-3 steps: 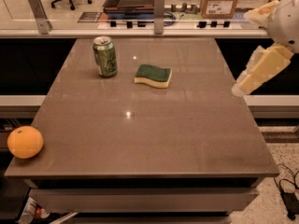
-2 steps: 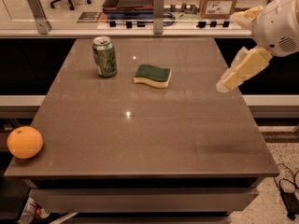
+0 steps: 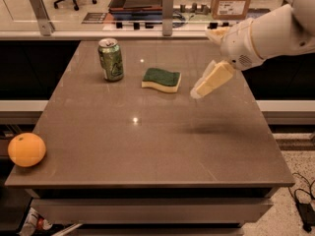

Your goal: Move sponge near orange

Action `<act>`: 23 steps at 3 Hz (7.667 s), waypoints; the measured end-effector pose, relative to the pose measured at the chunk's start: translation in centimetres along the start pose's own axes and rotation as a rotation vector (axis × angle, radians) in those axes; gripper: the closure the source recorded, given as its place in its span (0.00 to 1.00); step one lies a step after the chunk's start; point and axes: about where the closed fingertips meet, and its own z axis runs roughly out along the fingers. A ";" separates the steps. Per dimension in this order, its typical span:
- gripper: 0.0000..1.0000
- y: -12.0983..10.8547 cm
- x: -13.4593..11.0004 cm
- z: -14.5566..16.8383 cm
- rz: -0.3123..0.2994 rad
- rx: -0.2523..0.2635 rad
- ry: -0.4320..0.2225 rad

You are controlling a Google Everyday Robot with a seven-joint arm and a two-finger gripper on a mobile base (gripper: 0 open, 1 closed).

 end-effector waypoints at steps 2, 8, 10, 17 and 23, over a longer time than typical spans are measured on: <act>0.00 -1.3 0.2 9.4 0.016 -0.058 -0.045; 0.64 -1.9 3.7 15.1 0.156 -0.172 0.003; 1.00 -1.8 3.6 15.3 0.155 -0.177 0.003; 1.00 -1.3 2.4 10.9 0.123 -0.192 -0.012; 1.00 8.4 -5.2 6.0 -0.104 -0.352 -0.003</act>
Offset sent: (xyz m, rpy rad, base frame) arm 0.0837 0.0795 -0.0871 0.0685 0.0781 0.0756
